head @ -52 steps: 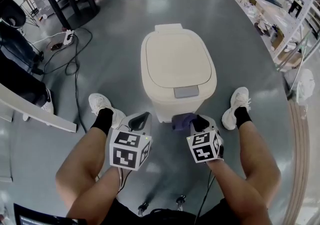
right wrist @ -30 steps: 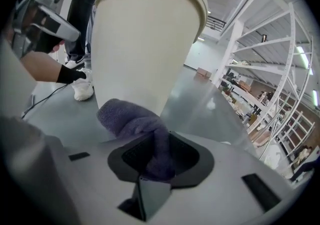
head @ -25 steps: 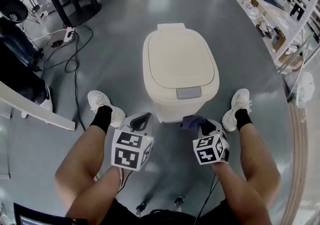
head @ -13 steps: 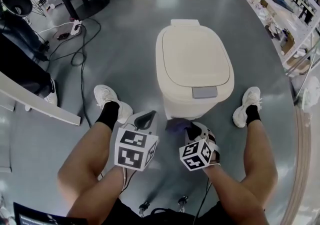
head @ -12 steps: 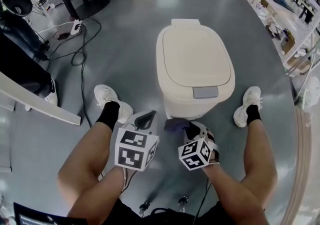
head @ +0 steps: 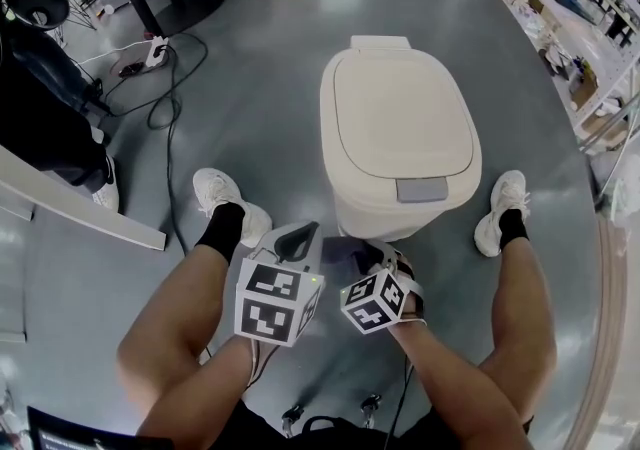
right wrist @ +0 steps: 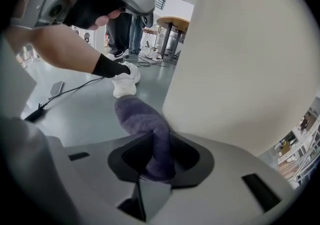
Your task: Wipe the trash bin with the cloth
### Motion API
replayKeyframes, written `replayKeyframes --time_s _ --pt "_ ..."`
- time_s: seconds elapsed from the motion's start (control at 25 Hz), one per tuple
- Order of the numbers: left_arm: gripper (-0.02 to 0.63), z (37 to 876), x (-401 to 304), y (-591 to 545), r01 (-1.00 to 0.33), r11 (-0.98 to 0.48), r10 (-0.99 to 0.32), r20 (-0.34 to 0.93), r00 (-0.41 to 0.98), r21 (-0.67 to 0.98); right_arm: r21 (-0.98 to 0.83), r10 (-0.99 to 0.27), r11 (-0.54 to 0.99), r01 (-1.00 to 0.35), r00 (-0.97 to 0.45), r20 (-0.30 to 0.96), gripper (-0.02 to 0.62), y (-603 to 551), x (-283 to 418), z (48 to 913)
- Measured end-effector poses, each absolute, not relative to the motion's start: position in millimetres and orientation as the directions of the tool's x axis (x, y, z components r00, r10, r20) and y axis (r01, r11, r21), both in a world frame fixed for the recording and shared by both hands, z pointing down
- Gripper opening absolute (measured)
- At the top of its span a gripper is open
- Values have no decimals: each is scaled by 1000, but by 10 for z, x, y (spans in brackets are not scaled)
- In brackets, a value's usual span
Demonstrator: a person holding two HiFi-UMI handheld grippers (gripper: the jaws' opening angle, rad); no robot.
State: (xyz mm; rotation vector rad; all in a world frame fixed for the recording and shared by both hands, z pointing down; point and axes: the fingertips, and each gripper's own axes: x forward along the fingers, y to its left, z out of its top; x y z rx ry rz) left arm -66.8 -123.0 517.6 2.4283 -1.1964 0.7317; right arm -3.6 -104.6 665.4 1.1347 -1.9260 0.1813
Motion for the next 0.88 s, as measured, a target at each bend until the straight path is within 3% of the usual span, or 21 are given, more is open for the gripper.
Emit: replayKeyframes --time_s 0.88 --pt "-3 5284 -454 -1152 -773 -633 -605 605 517 27 274 -645 495 -824 -137 752 101 -984 520 6744"
